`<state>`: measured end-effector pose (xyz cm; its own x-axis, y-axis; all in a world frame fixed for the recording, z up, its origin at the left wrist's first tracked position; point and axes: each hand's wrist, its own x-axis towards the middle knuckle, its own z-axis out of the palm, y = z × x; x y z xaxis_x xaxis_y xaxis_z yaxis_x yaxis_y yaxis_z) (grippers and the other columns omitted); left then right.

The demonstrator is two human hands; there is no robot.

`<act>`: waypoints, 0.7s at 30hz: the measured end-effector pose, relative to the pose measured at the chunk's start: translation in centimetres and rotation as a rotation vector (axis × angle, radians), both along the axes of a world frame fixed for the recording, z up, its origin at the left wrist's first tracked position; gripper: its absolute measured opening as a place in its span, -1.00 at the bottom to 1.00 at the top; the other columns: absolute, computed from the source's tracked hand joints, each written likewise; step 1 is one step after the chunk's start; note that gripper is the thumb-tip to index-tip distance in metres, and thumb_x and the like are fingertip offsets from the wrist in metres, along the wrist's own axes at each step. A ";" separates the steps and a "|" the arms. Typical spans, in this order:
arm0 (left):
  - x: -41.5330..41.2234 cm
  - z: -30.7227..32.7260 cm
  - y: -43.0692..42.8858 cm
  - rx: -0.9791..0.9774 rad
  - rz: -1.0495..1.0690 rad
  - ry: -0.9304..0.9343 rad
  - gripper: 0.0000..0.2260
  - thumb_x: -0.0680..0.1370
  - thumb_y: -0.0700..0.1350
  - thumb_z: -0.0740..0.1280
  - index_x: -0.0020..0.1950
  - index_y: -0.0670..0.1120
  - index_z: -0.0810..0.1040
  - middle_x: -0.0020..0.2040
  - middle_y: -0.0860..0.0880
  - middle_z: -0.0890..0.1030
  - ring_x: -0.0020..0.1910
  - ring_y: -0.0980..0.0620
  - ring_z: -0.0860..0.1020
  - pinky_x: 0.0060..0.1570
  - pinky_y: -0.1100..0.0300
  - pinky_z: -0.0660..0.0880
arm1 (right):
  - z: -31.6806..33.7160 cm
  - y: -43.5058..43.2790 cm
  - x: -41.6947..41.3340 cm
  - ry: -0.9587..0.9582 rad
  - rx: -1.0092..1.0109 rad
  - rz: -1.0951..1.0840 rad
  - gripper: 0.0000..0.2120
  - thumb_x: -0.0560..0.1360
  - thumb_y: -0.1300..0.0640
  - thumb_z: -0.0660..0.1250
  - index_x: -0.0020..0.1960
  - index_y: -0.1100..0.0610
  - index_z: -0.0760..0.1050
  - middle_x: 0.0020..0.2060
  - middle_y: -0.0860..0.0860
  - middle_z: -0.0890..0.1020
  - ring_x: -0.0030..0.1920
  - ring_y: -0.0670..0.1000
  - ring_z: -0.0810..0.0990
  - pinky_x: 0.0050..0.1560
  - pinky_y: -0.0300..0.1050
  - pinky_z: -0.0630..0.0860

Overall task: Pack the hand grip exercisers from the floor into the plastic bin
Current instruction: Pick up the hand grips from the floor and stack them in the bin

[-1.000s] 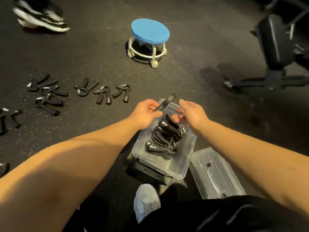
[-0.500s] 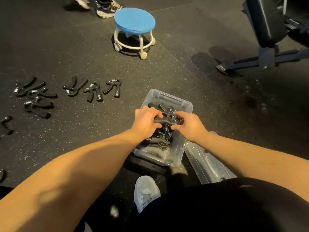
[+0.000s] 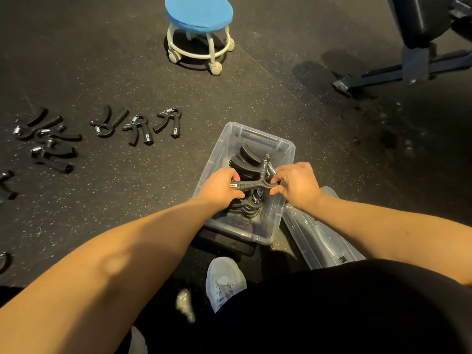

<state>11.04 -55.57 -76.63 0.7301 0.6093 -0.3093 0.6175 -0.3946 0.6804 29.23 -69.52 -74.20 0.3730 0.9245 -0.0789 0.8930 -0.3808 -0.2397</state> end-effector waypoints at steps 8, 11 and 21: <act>-0.9 -2.4 -0.3 -0.254 0.263 0.002 -0.76 0.38 -0.19 0.56 0.02 -0.09 0.68 -0.16 -0.07 0.69 -0.15 -0.04 0.66 -0.13 0.15 0.58 | -2.5 1.7 -1.6 -0.139 -0.220 0.023 -0.78 0.39 -0.17 0.51 -0.07 -0.06 0.71 -0.16 -0.10 0.64 0.17 0.02 0.31 0.05 -0.07 0.00; -0.5 -2.8 -0.9 -0.307 0.374 -0.018 -0.76 0.39 -0.22 0.56 0.02 -0.06 0.68 -0.14 -0.05 0.69 -0.14 -0.01 0.66 -0.04 0.09 0.62 | -3.2 2.1 -1.4 -0.129 -0.263 -0.003 -0.79 0.38 -0.16 0.52 -0.08 -0.06 0.70 -0.15 -0.12 0.65 0.17 0.00 0.31 0.06 -0.08 0.00; 0.2 -4.5 -0.9 -0.299 0.404 0.095 -0.81 0.38 -0.17 0.59 -0.07 -0.04 0.66 -0.14 -0.02 0.66 -0.11 -0.01 0.64 -0.09 0.17 0.57 | -4.7 3.3 -1.5 -0.151 -0.417 0.000 -0.75 0.35 -0.19 0.52 -0.10 -0.05 0.69 -0.07 -0.03 0.60 0.19 0.06 0.27 0.20 0.00 0.07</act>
<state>11.20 -56.45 -81.11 0.4148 0.7114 -0.5673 0.7454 0.0919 0.6603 27.73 -66.24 -78.86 0.4091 0.8251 -0.3896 0.9061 -0.4176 0.0671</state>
